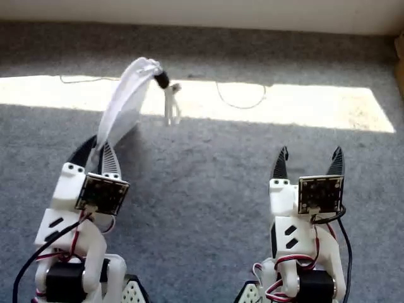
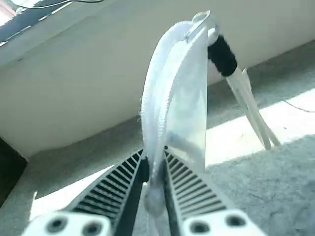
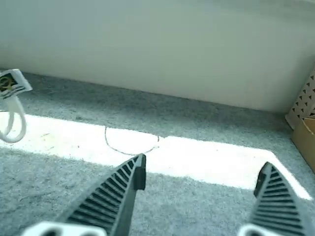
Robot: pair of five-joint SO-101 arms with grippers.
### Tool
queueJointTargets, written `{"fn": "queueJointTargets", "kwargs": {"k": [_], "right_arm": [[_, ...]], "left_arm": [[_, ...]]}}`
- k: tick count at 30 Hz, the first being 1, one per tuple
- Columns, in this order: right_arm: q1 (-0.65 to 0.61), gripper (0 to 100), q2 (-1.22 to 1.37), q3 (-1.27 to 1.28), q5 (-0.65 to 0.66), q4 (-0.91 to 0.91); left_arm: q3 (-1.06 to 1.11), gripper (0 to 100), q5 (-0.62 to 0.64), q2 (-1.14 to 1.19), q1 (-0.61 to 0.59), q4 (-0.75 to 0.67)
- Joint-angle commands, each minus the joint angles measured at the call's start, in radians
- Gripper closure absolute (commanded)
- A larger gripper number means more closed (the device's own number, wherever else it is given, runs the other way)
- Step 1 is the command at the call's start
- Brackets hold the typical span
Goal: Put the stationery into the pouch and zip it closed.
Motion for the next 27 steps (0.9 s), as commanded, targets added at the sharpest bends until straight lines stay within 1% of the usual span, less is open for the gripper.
{"fn": "queueJointTargets", "kwargs": {"k": [1,3,6,10,14,17,20,21,24,25,27], "right_arm": [[-0.008,67.3,0.001,-0.021,0.008,0.002],[-0.005,67.3,0.001,-0.022,0.008,0.004],[-0.004,67.3,0.001,-0.022,0.012,0.005],[-0.004,67.3,0.001,-0.061,0.014,0.038],[-0.002,67.3,0.001,-0.128,0.014,0.096],[-0.002,67.3,0.001,-0.143,0.014,0.107],[-0.002,67.3,0.001,-0.143,0.014,0.11],[0.005,67.3,0.001,-0.143,0.014,0.11],[0.048,67.3,0.001,-0.145,0.014,0.11],[0.056,67.3,0.001,-0.145,0.014,0.11],[0.058,67.3,0.001,-0.143,0.014,0.11]], "left_arm": [[-0.134,99,0.002,-0.016,-0.047,-0.029],[-0.13,99,0.002,-0.015,-0.041,-0.026],[-0.097,99,0.002,-0.015,0.028,-0.025],[-0.033,99,0.008,-0.015,0.145,-0.026],[0.024,99,0.008,-0.015,0.289,-0.031],[0.054,99,0.008,-0.015,0.394,-0.032],[0.088,99,0.003,-0.015,0.464,-0.032],[0.097,98,0.003,-0.015,0.481,-0.031],[0.114,88,0.009,-0.015,0.509,-0.031],[0.114,86,0.02,-0.015,0.515,-0.031],[0.105,84,0.074,-0.015,0.529,-0.031]]}}
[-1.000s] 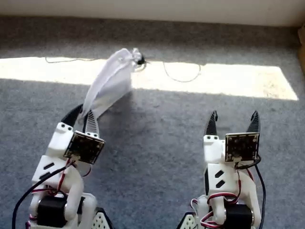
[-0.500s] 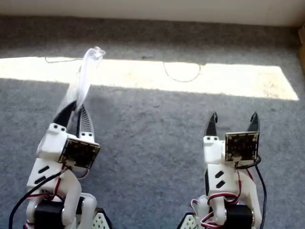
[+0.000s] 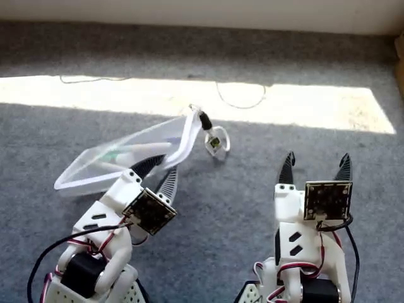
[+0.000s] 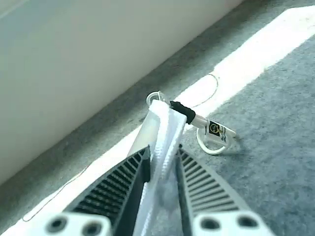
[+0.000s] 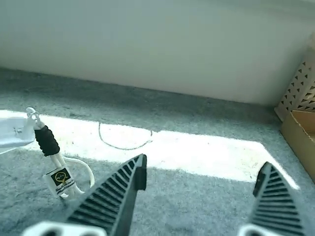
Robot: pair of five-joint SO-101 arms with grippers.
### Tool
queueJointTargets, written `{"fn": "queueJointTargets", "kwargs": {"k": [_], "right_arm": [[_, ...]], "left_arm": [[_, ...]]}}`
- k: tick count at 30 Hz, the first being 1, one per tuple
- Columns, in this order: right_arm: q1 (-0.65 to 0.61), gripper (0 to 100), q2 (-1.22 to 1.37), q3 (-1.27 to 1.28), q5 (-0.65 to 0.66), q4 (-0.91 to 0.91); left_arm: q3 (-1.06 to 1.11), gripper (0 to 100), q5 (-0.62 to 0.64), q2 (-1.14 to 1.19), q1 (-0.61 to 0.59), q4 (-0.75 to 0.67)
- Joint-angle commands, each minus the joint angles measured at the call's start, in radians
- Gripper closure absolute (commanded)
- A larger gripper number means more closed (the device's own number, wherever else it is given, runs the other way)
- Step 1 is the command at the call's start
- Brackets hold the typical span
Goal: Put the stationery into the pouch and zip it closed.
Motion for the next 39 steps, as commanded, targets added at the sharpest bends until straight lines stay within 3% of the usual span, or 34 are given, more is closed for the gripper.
{"fn": "queueJointTargets", "kwargs": {"k": [1,15,21,25,29,39], "right_arm": [[0.018,67.3,0.001,-0.056,0.014,0.002],[0.012,67.3,0.001,-0.056,0.014,-0.002],[0.012,67.5,0.001,-0.062,0.011,-0.002],[0.012,76.1,0.001,-0.064,0.014,0.001],[0.01,85.3,0.001,-0.065,0.014,-0.016],[-0.047,95.4,-0.001,-0.065,0.015,-0.045]], "left_arm": [[-0.035,84,0.081,-0.013,0.056,-0.023],[-0.186,82,0.086,-0.013,0.077,0.035],[-0.259,93,0.08,-0.013,0.07,0.074],[-0.269,99,0.08,-0.013,-0.024,0.066],[-0.278,99,0.083,-0.016,-0.133,0.071],[-0.272,99,0.086,-0.016,-0.352,0.074]]}}
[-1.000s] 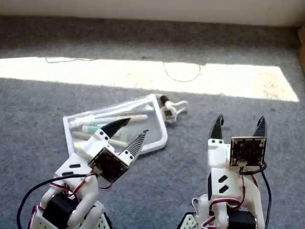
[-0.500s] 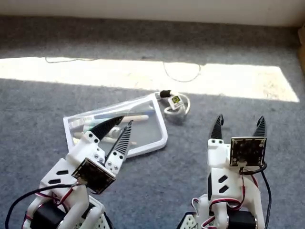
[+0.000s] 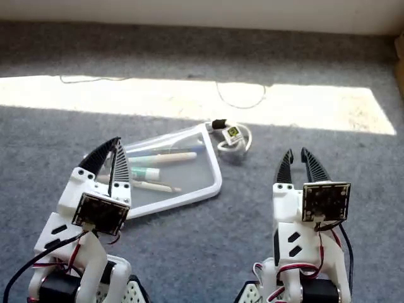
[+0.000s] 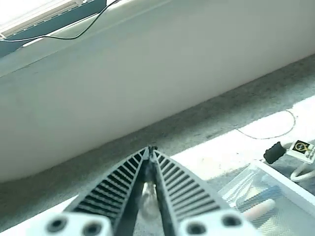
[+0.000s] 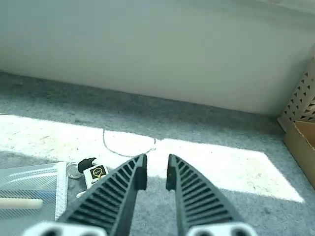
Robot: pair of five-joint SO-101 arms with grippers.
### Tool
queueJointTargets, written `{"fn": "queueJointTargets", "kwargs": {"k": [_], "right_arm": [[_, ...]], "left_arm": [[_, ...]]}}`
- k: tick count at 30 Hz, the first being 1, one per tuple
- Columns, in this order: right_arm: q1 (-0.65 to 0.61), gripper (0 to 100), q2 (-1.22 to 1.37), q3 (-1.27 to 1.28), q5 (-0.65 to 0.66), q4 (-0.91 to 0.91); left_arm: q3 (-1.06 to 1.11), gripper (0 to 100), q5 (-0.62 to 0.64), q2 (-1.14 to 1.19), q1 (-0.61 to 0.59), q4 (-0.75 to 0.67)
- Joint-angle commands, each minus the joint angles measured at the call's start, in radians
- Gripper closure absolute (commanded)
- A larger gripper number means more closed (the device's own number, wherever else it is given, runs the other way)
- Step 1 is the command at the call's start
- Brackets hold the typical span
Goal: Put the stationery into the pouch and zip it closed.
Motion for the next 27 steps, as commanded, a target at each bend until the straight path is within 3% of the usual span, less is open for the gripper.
{"fn": "queueJointTargets", "kwargs": {"k": [1,7,14,22,27], "right_arm": [[-0.021,95.9,-0.001,-0.062,0.011,-0.021],[-0.024,96.9,-0.001,-0.053,0.003,0.044],[-0.025,96.9,-0.001,-0.05,0.0,0.185],[-0.025,96.9,-0.001,-0.027,-0.124,0.278],[-0.025,96.9,-0.001,0.136,-0.123,0.196]], "left_arm": [[-0.039,99,0.011,-0.008,-0.097,0.006],[-0.041,99,0.097,-0.008,-0.197,0.097],[0.018,99,0.123,-0.008,-0.305,0.103],[0.087,99,0.129,-0.008,-0.302,0.155],[0.104,99,0.245,-0.008,-0.302,0.195]]}}
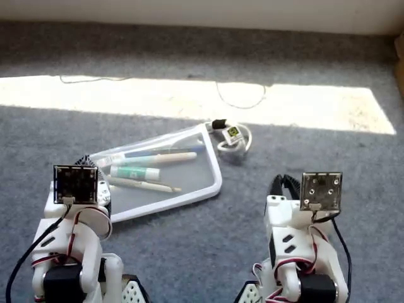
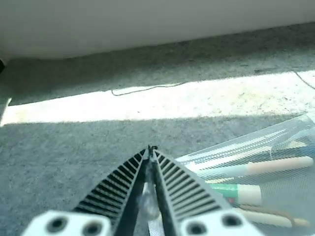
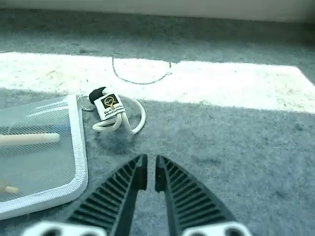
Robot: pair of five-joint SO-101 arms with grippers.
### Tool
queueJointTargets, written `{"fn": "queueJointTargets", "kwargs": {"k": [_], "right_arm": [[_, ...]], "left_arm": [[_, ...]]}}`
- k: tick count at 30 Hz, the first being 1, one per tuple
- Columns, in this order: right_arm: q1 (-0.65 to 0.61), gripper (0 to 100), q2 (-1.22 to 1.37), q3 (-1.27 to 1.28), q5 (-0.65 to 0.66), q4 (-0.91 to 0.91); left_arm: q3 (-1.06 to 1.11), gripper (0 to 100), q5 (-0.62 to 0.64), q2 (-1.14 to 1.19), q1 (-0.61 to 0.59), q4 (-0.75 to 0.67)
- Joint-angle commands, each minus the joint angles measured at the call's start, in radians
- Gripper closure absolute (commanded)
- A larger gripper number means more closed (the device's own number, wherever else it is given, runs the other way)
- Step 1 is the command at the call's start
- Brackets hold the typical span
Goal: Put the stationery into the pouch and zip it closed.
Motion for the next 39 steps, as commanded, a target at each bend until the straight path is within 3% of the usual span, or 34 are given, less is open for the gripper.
{"fn": "queueJointTargets", "kwargs": {"k": [1,13,18,39], "right_arm": [[-0.01,96.9,-0.001,0.127,-0.014,-0.097],[-0.01,96.9,-0.001,0.357,-0.017,-0.142],[-0.01,96.9,-0.001,0.437,-0.081,-0.142],[-0.004,96.9,0.001,0.628,-0.078,-0.133]], "left_arm": [[0.027,99,0.074,-0.008,-0.004,0.021],[0.285,99,0.075,-0.008,-0.002,-0.054],[0.367,99,0.072,-0.008,-0.002,-0.066],[0.479,99,0.068,-0.005,0.054,-0.038]]}}
